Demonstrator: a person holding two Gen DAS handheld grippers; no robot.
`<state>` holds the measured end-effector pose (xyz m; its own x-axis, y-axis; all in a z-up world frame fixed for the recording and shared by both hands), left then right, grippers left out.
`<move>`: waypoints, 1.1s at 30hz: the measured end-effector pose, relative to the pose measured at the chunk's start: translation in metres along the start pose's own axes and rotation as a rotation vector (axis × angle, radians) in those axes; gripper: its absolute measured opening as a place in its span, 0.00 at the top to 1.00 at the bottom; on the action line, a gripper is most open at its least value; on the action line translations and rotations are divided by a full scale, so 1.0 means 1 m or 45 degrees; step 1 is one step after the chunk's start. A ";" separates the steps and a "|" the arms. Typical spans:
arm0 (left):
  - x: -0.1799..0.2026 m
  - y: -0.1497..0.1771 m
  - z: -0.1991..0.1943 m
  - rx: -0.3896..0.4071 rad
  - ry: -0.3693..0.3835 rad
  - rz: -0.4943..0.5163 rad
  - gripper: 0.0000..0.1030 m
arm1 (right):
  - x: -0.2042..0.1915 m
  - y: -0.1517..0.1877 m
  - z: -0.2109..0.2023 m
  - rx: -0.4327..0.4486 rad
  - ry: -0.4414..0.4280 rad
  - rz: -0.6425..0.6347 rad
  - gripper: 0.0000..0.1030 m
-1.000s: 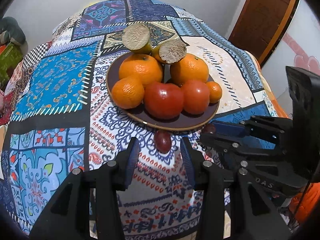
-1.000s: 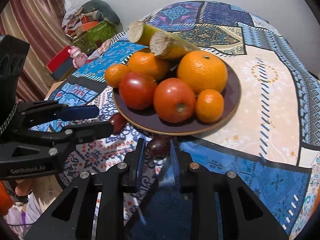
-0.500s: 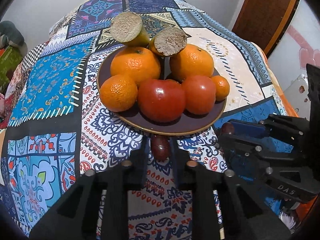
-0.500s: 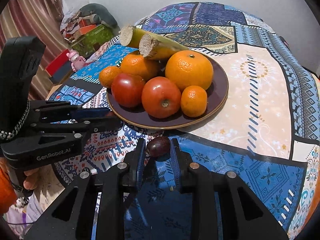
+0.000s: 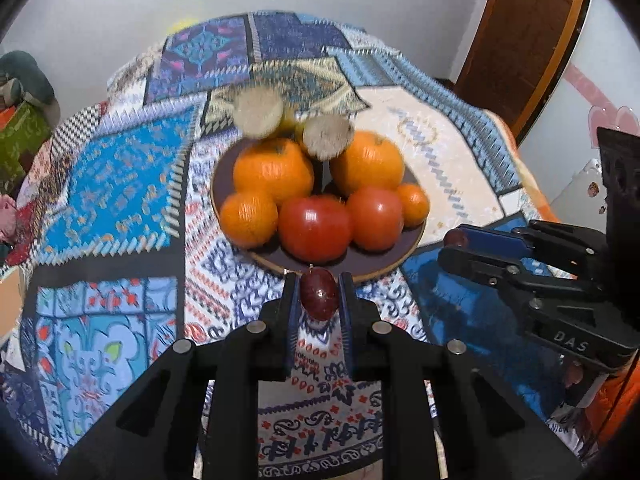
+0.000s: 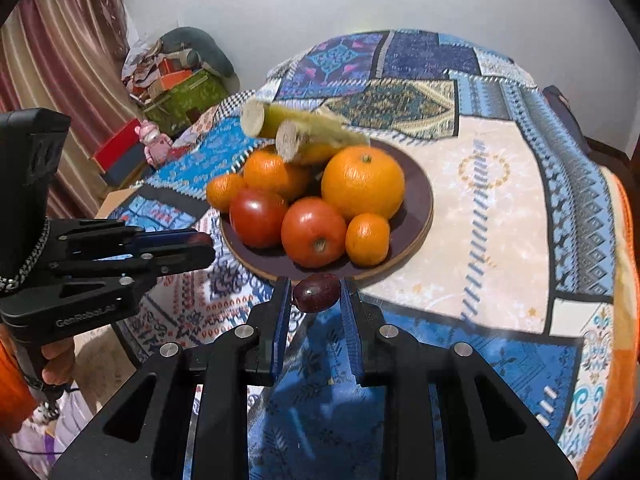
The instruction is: Organize fruits
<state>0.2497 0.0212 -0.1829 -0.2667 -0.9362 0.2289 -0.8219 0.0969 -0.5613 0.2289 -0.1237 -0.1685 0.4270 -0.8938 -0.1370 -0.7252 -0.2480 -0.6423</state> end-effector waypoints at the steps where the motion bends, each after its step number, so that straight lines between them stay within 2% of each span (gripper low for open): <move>1: 0.001 -0.003 -0.003 0.014 0.003 0.003 0.82 | 0.000 -0.002 -0.002 0.009 -0.001 0.000 0.78; 6: 0.003 -0.022 -0.015 0.087 0.013 -0.002 0.82 | -0.002 -0.017 -0.007 0.073 0.003 -0.011 0.78; 13: 0.003 -0.041 -0.014 0.130 0.002 0.001 0.82 | -0.006 -0.033 -0.002 0.116 -0.003 -0.020 0.78; 24: -0.009 -0.058 0.008 0.114 -0.005 -0.011 0.82 | -0.013 -0.044 0.025 0.101 -0.009 -0.049 0.78; 33: -0.019 -0.063 0.023 0.093 0.041 -0.048 0.82 | -0.011 -0.044 0.040 0.061 -0.024 -0.036 0.76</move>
<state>0.3177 0.0254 -0.1703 -0.2535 -0.9271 0.2759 -0.7929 0.0358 -0.6083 0.2775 -0.0878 -0.1685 0.4571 -0.8795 -0.1320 -0.6860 -0.2543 -0.6817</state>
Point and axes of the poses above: each gripper's, at about its wrist camera, not at the fingertips, and z roughly the way its jaws point, x to its right, y to its underside, the point moved 1 cm from there along z, roughly the way its jaws point, and after that the axes turned 9 degrees about y, right-handed, at the moved point
